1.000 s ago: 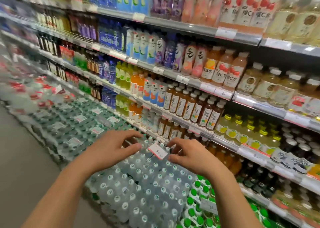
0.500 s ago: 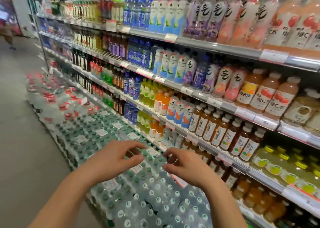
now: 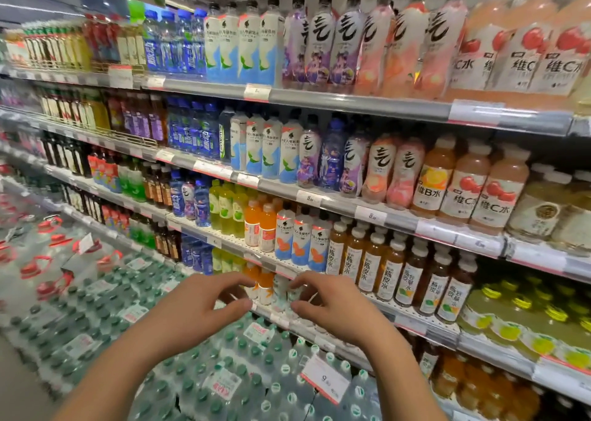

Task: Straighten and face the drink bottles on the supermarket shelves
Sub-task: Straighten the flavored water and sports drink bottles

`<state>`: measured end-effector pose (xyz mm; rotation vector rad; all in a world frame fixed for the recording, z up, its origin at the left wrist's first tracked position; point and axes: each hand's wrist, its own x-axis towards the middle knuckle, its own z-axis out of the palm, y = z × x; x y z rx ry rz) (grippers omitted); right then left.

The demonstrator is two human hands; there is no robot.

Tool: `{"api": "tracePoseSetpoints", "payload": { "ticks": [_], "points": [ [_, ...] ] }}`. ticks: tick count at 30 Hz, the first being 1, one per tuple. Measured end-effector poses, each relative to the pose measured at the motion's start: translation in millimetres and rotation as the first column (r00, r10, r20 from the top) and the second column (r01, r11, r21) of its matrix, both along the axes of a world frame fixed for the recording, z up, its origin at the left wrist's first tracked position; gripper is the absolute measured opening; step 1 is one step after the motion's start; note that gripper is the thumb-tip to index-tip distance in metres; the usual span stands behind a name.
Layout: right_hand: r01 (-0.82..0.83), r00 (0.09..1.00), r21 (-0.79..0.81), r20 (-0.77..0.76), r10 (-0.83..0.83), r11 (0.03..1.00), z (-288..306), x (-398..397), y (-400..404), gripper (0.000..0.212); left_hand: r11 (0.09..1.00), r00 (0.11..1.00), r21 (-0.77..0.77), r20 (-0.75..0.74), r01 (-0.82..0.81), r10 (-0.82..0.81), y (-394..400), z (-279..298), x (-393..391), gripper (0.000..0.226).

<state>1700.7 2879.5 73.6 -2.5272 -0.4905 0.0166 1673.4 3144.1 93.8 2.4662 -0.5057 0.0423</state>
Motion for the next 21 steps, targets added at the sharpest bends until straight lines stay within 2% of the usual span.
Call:
{"api": "tracePoseSetpoints", "payload": {
  "ticks": [4,10,21],
  "points": [
    [0.071,0.997,-0.018,0.0,-0.071,0.997,-5,9,-14,0.039,0.998,0.998,0.003,-0.028,0.06,-0.06,-10,-2,31,0.027],
    [0.185,0.983,-0.025,0.007,-0.185,0.982,-6,17,-34,0.036,0.989,0.989,0.005,-0.014,0.148,-0.148,-21,-3,71,0.033],
    [0.235,0.971,-0.033,0.046,-0.234,0.971,-10,41,0,0.031,0.976,0.976,-0.014,-0.02,0.219,-0.219,9,-8,107,0.038]
  ]
}}
